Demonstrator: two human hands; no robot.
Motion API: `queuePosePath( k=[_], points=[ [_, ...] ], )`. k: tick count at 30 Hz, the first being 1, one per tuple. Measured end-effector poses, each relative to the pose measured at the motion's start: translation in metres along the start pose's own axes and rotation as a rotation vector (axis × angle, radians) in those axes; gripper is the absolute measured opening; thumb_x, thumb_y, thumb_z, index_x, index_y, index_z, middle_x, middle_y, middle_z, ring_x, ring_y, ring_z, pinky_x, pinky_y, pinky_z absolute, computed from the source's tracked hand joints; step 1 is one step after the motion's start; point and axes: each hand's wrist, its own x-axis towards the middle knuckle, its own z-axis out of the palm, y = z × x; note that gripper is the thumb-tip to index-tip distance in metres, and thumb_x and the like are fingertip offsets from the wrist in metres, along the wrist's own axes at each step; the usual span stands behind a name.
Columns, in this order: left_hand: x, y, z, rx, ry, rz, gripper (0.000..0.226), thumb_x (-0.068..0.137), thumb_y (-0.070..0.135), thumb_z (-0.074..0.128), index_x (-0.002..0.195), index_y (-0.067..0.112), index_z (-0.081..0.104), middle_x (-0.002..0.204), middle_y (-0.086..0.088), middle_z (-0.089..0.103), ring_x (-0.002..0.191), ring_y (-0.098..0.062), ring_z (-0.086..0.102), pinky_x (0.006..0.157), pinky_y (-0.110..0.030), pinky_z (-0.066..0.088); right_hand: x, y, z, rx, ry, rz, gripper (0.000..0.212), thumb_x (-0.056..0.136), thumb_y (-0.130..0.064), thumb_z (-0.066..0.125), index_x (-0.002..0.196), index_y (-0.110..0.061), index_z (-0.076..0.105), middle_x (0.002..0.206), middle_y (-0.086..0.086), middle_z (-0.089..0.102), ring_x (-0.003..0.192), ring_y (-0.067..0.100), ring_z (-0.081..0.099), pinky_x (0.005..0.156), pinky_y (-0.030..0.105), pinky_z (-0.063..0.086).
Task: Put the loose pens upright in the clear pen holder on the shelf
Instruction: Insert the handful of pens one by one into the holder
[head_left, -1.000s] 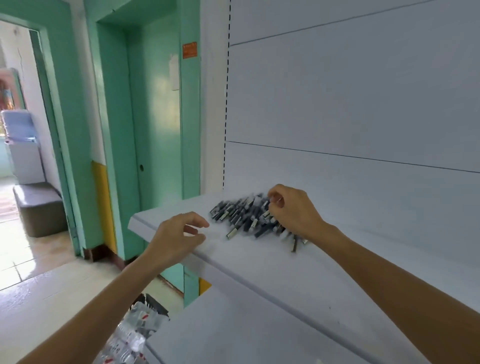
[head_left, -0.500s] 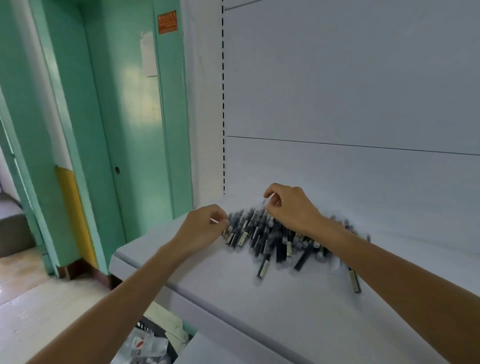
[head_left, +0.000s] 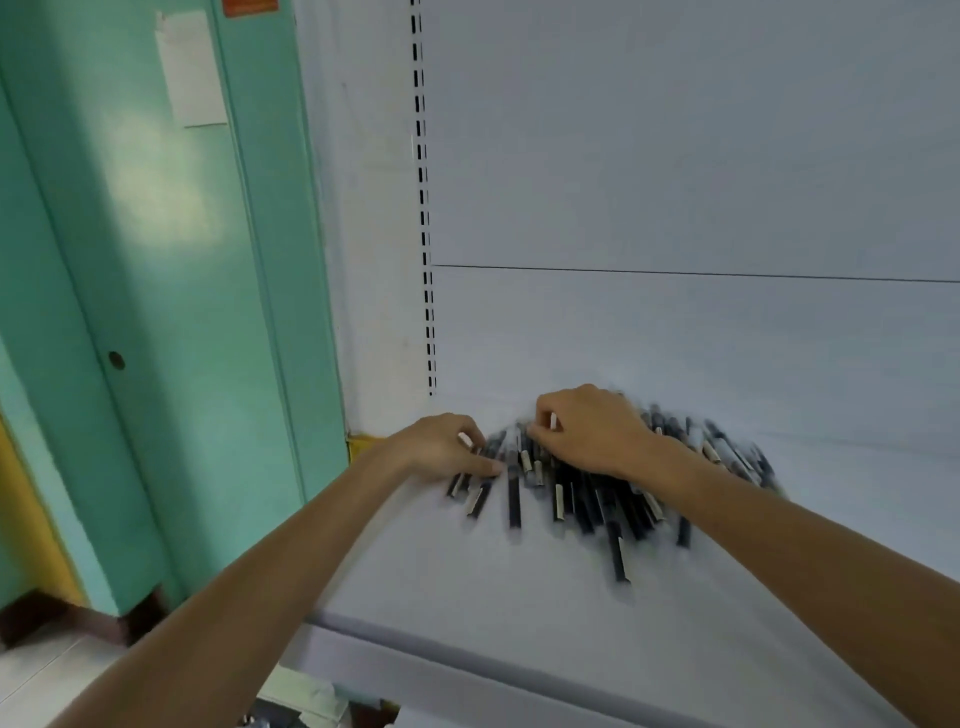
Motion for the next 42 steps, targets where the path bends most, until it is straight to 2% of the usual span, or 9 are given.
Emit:
queuePosePath(
  k=[4,8,12,16,21,26,29,35,42],
  points=[
    [-0.001,-0.007,-0.005,-0.031,0.009,0.025,0.033,0.093,0.042,0.050,0.114,0.019,0.058,0.107,-0.005,0.058,0.085,-0.016,0.054,0.064,-0.021,0.045,-0.001,-0.007,0.001,0.016,0.006,0.069,0.014,0.088,-0.029,0.054,0.093,-0.017,0.061,0.097,0.003,0.066,0.089,0.022,0.061,0.080,0.034,0.050],
    [-0.005,-0.010,-0.003,0.058,0.061,0.043,0.027,0.090,0.032,0.057,0.112,0.016,0.059,0.115,-0.005,0.058,0.100,-0.018,0.055,0.079,-0.023,0.041,-0.004,-0.013,0.002,0.052,0.033,0.134,0.016,0.086,-0.021,0.052,0.100,-0.015,0.056,0.096,0.005,0.065,0.085,0.023,0.060,0.074,0.032,0.049],
    [-0.013,-0.005,-0.008,-0.002,0.009,0.032,0.020,0.085,0.023,0.061,0.102,0.015,0.054,0.089,-0.004,0.054,0.067,-0.016,0.055,0.061,-0.021,0.043,-0.007,-0.017,0.003,0.140,0.074,0.175,0.024,0.086,-0.021,0.052,0.109,-0.013,0.048,0.089,0.007,0.064,0.082,0.024,0.060,0.072,0.034,0.051],
    [-0.023,-0.005,-0.010,0.097,-0.022,0.033,0.027,0.082,0.024,0.064,0.103,0.018,0.048,0.092,-0.001,0.047,0.081,-0.017,0.048,0.060,-0.021,0.036,-0.011,-0.022,0.001,0.242,0.154,0.180,0.029,0.087,-0.020,0.053,0.115,-0.013,0.047,0.085,0.008,0.065,0.080,0.024,0.062,0.074,0.039,0.054],
    [-0.033,-0.006,-0.001,0.191,0.014,0.022,0.028,0.086,0.020,0.055,0.067,0.015,0.034,0.072,0.000,0.036,0.066,-0.017,0.040,0.052,-0.023,0.028,-0.023,-0.029,0.003,0.295,0.290,0.135,0.027,0.090,-0.018,0.053,0.116,-0.011,0.051,0.080,0.004,0.064,0.075,0.019,0.060,0.072,0.037,0.052],
    [-0.040,-0.009,0.020,0.331,0.218,0.045,0.020,0.095,0.018,0.035,0.108,0.005,0.042,0.109,-0.013,0.055,0.099,-0.030,0.053,0.071,-0.031,0.034,-0.034,-0.033,-0.002,0.411,0.451,0.087,0.036,0.093,-0.018,0.054,0.127,-0.011,0.046,0.087,-0.003,0.057,0.068,0.007,0.052,0.072,0.025,0.049],
    [-0.041,-0.009,0.019,0.295,0.300,0.101,0.010,0.097,0.018,0.031,0.097,0.009,0.036,0.094,-0.012,0.055,0.080,-0.029,0.052,0.065,-0.033,0.035,-0.045,-0.030,-0.010,0.569,0.506,0.134,0.043,0.094,-0.015,0.052,0.135,-0.016,0.040,0.090,-0.004,0.055,0.064,0.007,0.055,0.063,0.019,0.048],
    [-0.063,0.030,0.024,0.216,0.537,0.381,0.014,0.101,0.030,0.025,0.094,0.018,0.029,0.065,0.002,0.045,0.061,-0.024,0.047,0.057,-0.032,0.034,-0.076,0.008,-0.036,0.743,0.646,0.326,0.049,0.091,-0.009,0.051,0.134,-0.029,0.041,0.093,0.004,0.056,0.071,0.025,0.063,0.066,0.038,0.057],
    [-0.080,0.120,0.063,-0.085,0.394,0.702,0.011,0.101,0.024,0.034,0.091,0.020,0.037,0.061,0.004,0.043,0.049,-0.010,0.038,0.046,-0.023,0.029,-0.147,0.068,-0.082,0.806,0.795,0.399,0.044,0.089,-0.002,0.050,0.127,-0.024,0.046,0.088,0.005,0.054,0.064,0.022,0.067,0.053,0.028,0.058]
  ],
)
